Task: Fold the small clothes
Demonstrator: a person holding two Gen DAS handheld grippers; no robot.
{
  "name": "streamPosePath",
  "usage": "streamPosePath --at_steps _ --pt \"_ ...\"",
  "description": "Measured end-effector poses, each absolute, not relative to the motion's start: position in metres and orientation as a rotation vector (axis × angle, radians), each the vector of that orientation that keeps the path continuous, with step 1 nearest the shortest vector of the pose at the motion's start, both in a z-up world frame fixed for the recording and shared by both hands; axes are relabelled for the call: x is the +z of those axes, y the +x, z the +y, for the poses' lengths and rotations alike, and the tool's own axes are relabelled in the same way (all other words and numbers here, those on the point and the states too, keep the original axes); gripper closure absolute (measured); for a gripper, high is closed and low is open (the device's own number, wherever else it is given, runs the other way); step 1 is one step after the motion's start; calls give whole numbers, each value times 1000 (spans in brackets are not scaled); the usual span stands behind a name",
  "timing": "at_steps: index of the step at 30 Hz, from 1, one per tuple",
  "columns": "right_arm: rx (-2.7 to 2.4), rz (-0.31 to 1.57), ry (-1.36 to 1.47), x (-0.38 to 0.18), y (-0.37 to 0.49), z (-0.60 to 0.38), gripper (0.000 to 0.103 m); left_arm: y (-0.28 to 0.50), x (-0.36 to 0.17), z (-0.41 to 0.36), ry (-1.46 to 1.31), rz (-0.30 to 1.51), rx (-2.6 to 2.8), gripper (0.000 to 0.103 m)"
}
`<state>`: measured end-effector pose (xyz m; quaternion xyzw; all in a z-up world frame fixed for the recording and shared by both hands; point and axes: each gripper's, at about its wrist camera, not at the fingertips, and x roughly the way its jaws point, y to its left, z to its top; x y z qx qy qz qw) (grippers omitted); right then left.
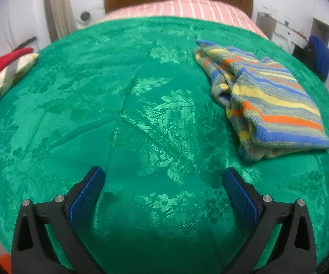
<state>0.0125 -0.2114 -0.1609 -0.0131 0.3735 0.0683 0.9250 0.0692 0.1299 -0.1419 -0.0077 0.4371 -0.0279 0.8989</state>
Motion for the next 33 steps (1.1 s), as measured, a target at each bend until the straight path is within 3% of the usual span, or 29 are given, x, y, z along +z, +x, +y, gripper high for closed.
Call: streamPosePath --at_steps 6,9,14,18,19,20,21,22,23,27,33 --pt "177 785 105 -130 16 -231 1 90 -99 174 -366 811 -163 1" --pt "235 765 295 -107 49 -251 1 144 -106 161 -484 937 -353 1" --pt "447 854 603 -111 152 -260 1 214 -133 121 -348 1053 -397 1" --pt "537 1043 774 -157 230 -244 11 233 -132 94 -268 1069 -421 1" --pt "553 1061 817 -166 239 -241 20 235 -132 91 -270 1073 -438 2" --pt "559 1064 841 -171 247 -235 27 236 -135 85 -250 1084 -434 15" --pt "549 1072 822 -171 252 -227 48 235 -136 76 -181 1082 -409 54" --pt "510 1097 735 -169 256 -214 73 233 -135 71 -156 1071 -420 72" --pt "468 1096 627 -164 255 -203 77 232 -135 70 -173 1071 -429 79" --pt "356 936 111 -121 221 -141 80 217 -110 68 -141 978 -396 86" --pt "397 725 21 -62 205 -111 80 216 -44 70 -59 814 -366 84"
